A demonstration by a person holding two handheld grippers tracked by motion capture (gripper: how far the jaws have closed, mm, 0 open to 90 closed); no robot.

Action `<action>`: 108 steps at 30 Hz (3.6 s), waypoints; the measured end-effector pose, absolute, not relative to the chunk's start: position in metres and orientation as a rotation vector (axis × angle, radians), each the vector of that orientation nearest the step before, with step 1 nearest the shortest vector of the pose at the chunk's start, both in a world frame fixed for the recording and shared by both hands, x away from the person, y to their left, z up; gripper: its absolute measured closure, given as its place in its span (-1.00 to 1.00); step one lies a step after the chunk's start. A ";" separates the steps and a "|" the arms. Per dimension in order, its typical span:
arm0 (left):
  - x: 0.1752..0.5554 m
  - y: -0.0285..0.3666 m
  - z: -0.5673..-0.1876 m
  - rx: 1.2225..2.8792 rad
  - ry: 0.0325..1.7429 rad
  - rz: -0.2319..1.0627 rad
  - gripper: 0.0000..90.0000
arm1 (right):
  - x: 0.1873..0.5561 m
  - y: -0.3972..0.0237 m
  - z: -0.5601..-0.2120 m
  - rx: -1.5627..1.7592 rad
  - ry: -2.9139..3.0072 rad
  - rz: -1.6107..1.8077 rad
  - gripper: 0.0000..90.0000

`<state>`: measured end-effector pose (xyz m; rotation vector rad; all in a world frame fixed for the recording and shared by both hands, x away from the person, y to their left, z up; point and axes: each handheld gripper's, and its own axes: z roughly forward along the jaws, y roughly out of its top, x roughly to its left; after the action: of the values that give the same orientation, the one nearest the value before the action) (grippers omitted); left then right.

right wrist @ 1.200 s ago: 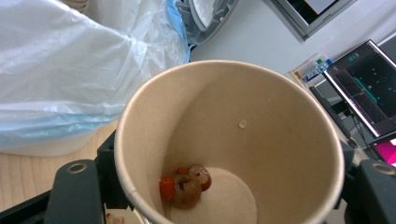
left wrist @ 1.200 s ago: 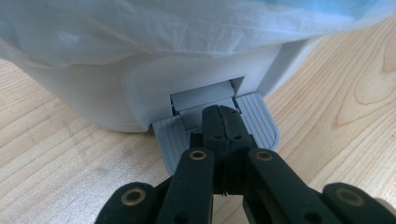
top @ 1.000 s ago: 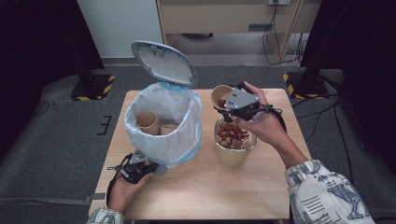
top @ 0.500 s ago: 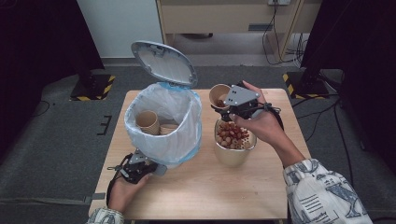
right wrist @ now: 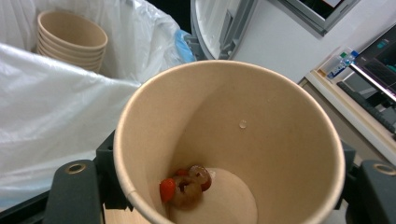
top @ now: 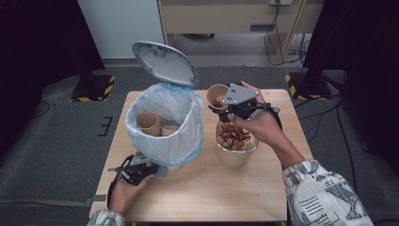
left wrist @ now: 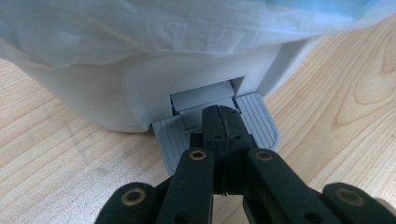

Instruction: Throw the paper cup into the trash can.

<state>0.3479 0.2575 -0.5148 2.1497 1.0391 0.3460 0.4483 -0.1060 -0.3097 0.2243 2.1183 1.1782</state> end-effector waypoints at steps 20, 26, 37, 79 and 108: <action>0.348 0.257 -0.515 2.143 1.043 0.344 1.00 | 0.449 -0.102 -0.302 0.283 2.151 1.237 -0.39; 0.348 0.257 -0.515 2.143 1.044 0.344 1.00 | 0.446 -0.097 -0.295 0.290 2.158 1.283 -0.39; 0.348 0.258 -0.515 2.142 1.044 0.344 1.00 | 0.444 -0.088 -0.286 0.296 2.176 1.313 -0.39; 0.348 0.257 -0.515 2.141 1.041 0.344 1.00 | 0.452 -0.009 -0.271 0.263 2.261 1.480 -0.40; 0.348 0.257 -0.515 2.141 1.039 0.345 1.00 | 0.459 0.019 -0.288 0.331 2.313 1.527 -0.70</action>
<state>0.3479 0.2573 -0.5151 2.1415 1.0393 0.3446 0.4590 0.0193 -0.2881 0.3314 2.3133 1.5268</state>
